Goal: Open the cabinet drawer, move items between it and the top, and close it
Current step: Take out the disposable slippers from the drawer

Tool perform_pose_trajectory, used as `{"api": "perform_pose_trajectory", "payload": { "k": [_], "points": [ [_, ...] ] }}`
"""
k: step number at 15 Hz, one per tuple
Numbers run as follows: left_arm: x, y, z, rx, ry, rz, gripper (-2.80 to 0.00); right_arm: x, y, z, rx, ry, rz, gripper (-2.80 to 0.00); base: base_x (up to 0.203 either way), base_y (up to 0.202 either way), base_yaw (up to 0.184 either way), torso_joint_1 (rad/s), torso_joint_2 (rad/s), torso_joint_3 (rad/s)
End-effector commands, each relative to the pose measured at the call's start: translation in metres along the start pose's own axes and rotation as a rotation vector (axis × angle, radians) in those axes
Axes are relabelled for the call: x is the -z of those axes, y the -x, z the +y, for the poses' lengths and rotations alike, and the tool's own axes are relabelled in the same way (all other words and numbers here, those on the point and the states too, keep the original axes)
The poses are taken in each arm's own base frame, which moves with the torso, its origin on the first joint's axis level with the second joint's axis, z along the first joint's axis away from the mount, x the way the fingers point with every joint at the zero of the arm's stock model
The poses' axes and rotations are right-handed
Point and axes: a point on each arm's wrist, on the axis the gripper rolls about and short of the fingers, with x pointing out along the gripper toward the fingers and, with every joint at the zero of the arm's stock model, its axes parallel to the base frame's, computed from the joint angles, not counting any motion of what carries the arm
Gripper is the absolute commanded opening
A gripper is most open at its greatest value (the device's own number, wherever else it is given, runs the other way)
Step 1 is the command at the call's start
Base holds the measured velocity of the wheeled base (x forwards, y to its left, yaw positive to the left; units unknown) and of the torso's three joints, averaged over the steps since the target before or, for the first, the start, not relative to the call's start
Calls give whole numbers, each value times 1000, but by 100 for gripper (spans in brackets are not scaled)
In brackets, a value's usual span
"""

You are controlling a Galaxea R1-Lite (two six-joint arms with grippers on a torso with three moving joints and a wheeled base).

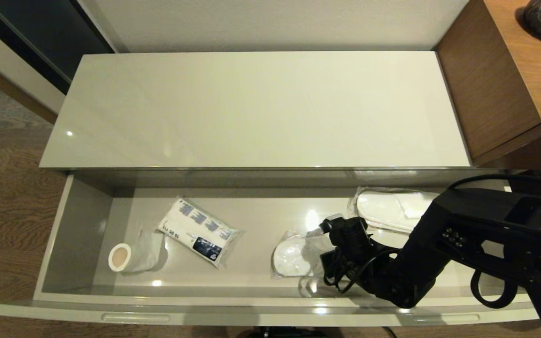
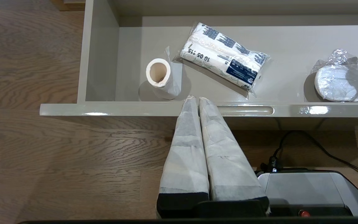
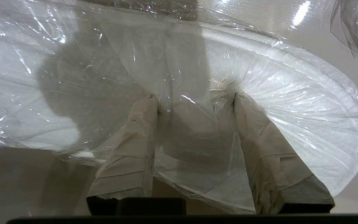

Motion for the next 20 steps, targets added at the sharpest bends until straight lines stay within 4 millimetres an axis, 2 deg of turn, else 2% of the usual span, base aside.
{"api": "perform_pose_trajectory", "payload": {
  "k": [1, 14, 20],
  "points": [
    [0, 0, 0, -1, 1, 2, -280, 1, -1, 0, 3, 0, 0, -280, 0, 0, 0, 0, 0, 0],
    [0, 0, 0, -1, 1, 2, -280, -6, 10, -4, 4, -15, -18, -280, 0, 0, 0, 0, 0, 0],
    [0, 0, 0, -1, 1, 2, -280, -25, 44, -15, 9, -35, -85, -280, 0, 0, 0, 0, 0, 0]
  ]
}}
